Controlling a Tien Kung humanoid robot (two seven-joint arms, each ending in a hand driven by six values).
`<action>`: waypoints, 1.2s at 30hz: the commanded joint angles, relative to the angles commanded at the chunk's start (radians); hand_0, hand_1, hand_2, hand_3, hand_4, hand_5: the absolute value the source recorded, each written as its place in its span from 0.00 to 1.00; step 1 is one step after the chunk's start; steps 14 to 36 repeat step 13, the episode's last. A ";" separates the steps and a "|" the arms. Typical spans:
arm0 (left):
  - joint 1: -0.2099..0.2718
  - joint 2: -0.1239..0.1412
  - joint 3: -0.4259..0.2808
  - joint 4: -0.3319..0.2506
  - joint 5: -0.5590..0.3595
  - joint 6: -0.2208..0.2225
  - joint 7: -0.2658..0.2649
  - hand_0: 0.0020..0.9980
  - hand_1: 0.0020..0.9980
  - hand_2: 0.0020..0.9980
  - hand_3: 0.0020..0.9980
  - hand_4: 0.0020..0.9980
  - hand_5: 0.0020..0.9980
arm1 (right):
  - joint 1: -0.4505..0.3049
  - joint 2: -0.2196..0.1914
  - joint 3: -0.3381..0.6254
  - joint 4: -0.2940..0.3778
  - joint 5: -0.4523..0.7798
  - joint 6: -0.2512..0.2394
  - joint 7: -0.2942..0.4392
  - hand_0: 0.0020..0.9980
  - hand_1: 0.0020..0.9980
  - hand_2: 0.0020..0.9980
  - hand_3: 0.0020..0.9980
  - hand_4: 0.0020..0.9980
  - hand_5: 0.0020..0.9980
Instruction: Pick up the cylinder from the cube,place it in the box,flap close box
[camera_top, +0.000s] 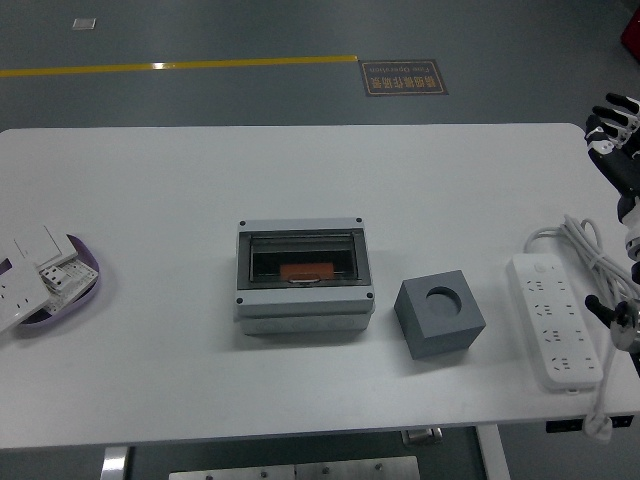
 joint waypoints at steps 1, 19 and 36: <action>0.000 0.001 0.000 0.000 0.000 0.000 0.000 0.60 0.62 0.62 0.64 0.69 0.21 | 0.000 0.000 0.000 -0.001 0.000 0.001 0.000 0.62 0.60 0.62 0.65 0.62 0.07; -0.004 0.005 0.012 0.001 -0.014 -0.001 0.006 0.60 0.62 0.62 0.64 0.69 0.21 | 0.013 -0.006 -0.012 -0.012 0.015 0.020 0.006 0.62 0.60 0.62 0.65 0.61 0.08; -0.004 0.005 0.012 0.001 -0.014 -0.001 0.006 0.60 0.62 0.62 0.64 0.69 0.21 | 0.013 -0.006 -0.012 -0.012 0.015 0.020 0.006 0.62 0.60 0.62 0.65 0.61 0.08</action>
